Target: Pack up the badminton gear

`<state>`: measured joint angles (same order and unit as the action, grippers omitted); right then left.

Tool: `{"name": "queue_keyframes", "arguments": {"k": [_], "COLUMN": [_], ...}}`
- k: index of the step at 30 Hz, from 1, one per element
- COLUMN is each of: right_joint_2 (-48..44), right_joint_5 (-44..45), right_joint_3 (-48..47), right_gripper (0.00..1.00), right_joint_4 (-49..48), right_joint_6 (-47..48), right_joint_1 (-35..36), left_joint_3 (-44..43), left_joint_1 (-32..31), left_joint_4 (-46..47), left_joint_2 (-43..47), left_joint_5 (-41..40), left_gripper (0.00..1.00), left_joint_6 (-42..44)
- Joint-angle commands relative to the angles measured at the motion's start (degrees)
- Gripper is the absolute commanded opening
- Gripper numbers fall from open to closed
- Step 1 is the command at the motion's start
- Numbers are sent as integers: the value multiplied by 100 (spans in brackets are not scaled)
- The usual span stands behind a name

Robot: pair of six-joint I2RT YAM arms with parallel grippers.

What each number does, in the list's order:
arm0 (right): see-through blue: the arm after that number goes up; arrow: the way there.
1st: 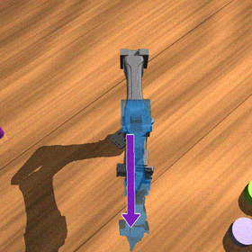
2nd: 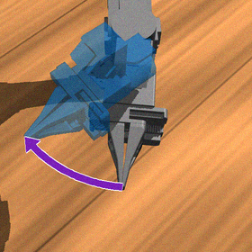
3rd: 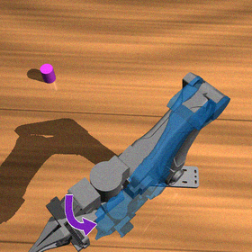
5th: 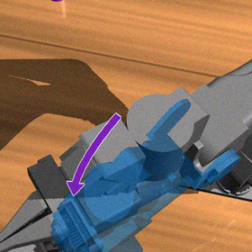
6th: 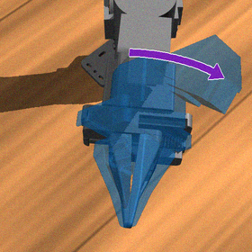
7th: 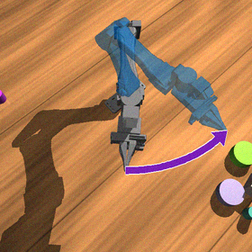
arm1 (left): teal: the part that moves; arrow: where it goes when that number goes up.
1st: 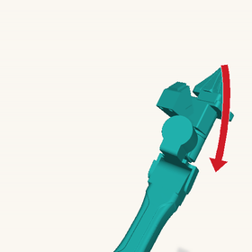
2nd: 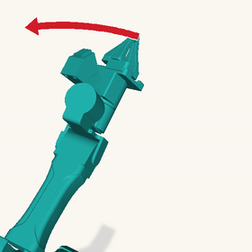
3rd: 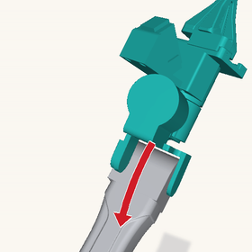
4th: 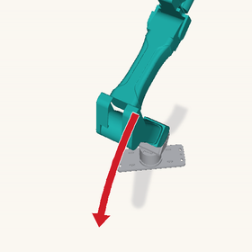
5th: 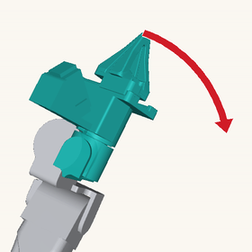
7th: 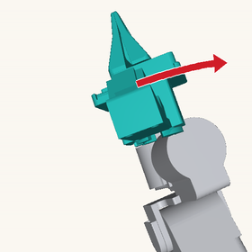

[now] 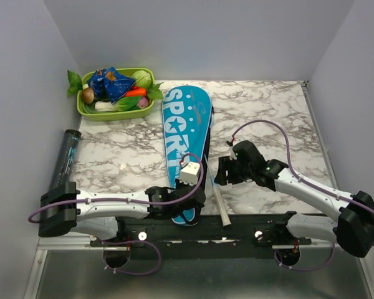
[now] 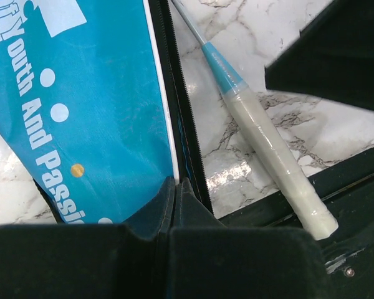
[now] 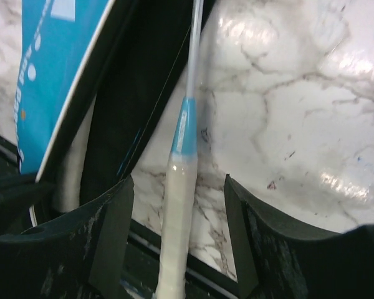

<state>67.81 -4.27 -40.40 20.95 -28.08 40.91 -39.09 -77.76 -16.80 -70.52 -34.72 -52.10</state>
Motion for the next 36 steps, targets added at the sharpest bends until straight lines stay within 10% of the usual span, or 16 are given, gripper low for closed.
{"name": "queue_keyframes", "arguments": {"k": [1,18,27,36], "right_joint_2": [-434,-93,391,995], "right_joint_5": [-820,-1119,-479,6], "right_joint_3": [348,1421,1413,-18], "right_gripper": [68,66,8,1], "right_joint_4": [542,-301,-882,-785], "right_joint_6": [180,-514,-1024,-1218], "right_joint_1": [49,427,480,480], "left_joint_3": [-274,-459,-371,-362], "left_joint_1": [-38,-38,-47,-170], "left_joint_4": [54,80,238,546], "left_joint_2": [-119,-401,-463,-884], "left_joint_5": [-210,-219,-114,176], "left_gripper": [0,0,0,0], "left_joint_6": [24,-2,-2,-64]}}
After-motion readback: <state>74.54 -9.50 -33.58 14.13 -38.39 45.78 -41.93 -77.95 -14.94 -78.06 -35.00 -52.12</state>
